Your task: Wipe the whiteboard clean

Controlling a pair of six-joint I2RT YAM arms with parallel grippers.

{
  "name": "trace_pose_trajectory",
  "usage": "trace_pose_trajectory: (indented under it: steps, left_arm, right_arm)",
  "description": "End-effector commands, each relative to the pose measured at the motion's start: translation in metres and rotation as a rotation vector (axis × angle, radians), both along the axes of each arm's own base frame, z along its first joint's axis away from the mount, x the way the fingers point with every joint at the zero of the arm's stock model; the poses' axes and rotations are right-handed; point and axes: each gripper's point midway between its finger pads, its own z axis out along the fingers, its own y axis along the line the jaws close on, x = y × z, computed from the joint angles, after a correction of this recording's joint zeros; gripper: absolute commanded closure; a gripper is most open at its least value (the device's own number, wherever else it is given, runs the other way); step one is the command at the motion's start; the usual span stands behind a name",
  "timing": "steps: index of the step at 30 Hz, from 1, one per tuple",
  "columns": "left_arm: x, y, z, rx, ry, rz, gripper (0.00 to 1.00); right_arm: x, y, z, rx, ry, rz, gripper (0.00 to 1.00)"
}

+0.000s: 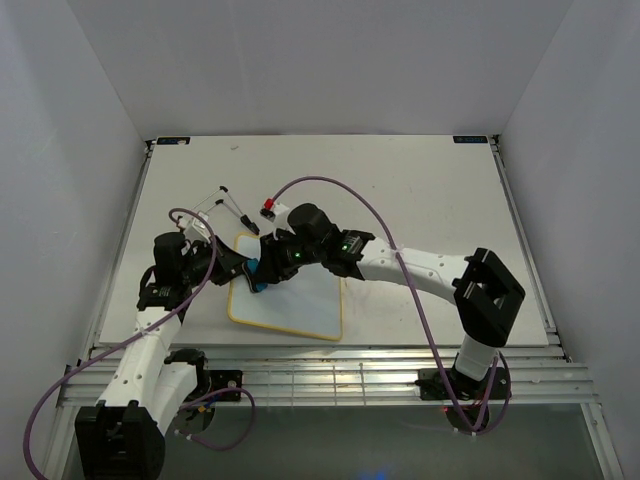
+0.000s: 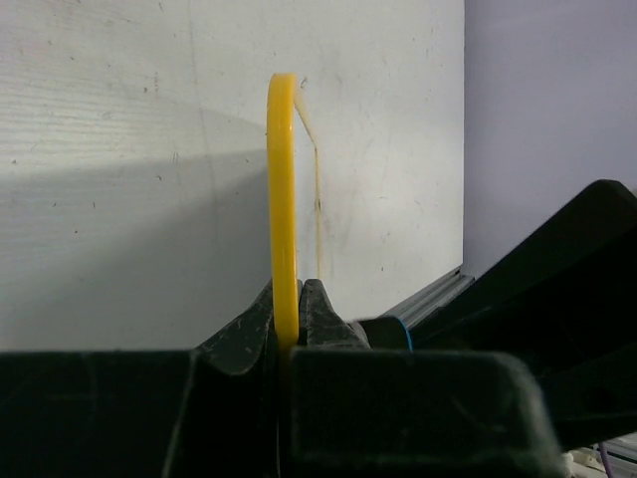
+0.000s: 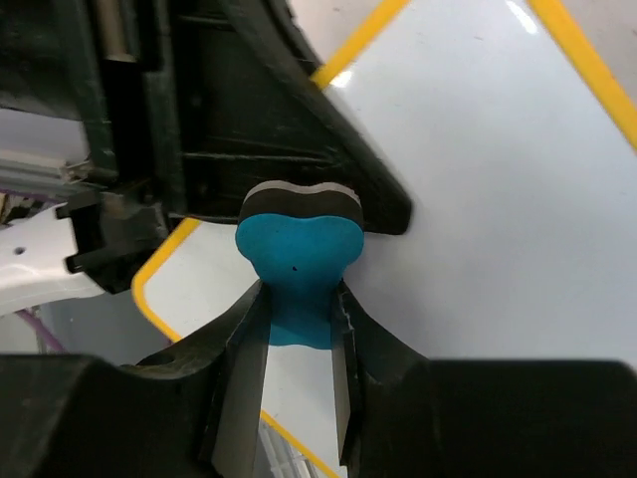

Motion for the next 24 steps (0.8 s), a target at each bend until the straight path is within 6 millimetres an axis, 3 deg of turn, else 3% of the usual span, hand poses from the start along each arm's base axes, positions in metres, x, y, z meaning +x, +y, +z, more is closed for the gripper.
trace_pose_trajectory:
  steps: [1, 2, 4, 7, 9, 10, 11, 12, 13, 14, 16, 18, 22, 24]
  left_arm:
    - [0.001, 0.001, 0.000, 0.061, -0.078, -0.039, 1.00]
    - [0.002, 0.003, 0.002, 0.066, -0.084, -0.028, 1.00]
    - [0.002, 0.003, 0.003, 0.071, -0.088, -0.022, 1.00]
    - [0.002, 0.004, 0.003, 0.076, -0.089, -0.016, 1.00]
    - [0.003, 0.005, 0.004, 0.082, -0.093, -0.014, 1.00]
    - [0.003, 0.005, 0.006, 0.081, -0.100, -0.015, 1.00]
    - [0.002, 0.004, 0.008, 0.082, -0.111, -0.021, 1.00]
    - [0.001, 0.004, 0.010, 0.080, -0.123, -0.025, 1.00]
    - [0.000, 0.003, 0.016, 0.079, -0.151, -0.030, 1.00]
    - [0.000, 0.003, 0.021, 0.077, -0.173, -0.034, 1.00]
    - [-0.005, -0.001, 0.030, 0.059, -0.220, -0.059, 1.00]
    - [-0.010, -0.004, 0.046, 0.039, -0.293, -0.069, 1.00]
    - [-0.017, -0.002, 0.064, 0.038, -0.377, -0.052, 1.00]
    - [-0.020, 0.000, 0.075, 0.044, -0.415, -0.035, 1.00]
  right_arm:
    - [0.014, -0.008, -0.034, -0.128, -0.022, -0.079, 0.92]
    - [0.015, -0.026, -0.058, -0.217, -0.023, -0.104, 0.92]
    - [0.029, -0.053, -0.078, -0.330, -0.060, -0.196, 0.92]
    - [0.032, -0.106, -0.112, -0.508, -0.086, -0.264, 0.92]
    - [0.034, -0.134, -0.129, -0.576, -0.066, -0.285, 0.92]
    - [0.023, -0.151, -0.145, -0.607, -0.025, -0.265, 0.92]
    - [0.029, -0.166, -0.153, -0.619, 0.005, -0.287, 0.92]
    - [0.030, -0.175, -0.159, -0.618, 0.019, -0.288, 0.92]
    - [0.018, -0.188, -0.173, -0.633, 0.071, -0.261, 0.92]
    - [0.024, -0.198, -0.178, -0.627, 0.096, -0.277, 0.92]
    - [0.020, -0.202, -0.181, -0.579, 0.136, -0.239, 0.92]
    - [0.034, -0.207, -0.167, -0.544, 0.120, -0.276, 0.92]
    - [0.068, -0.219, -0.114, -0.438, 0.045, -0.374, 0.92]
    - [0.089, -0.239, -0.090, -0.410, 0.013, -0.442, 0.92]
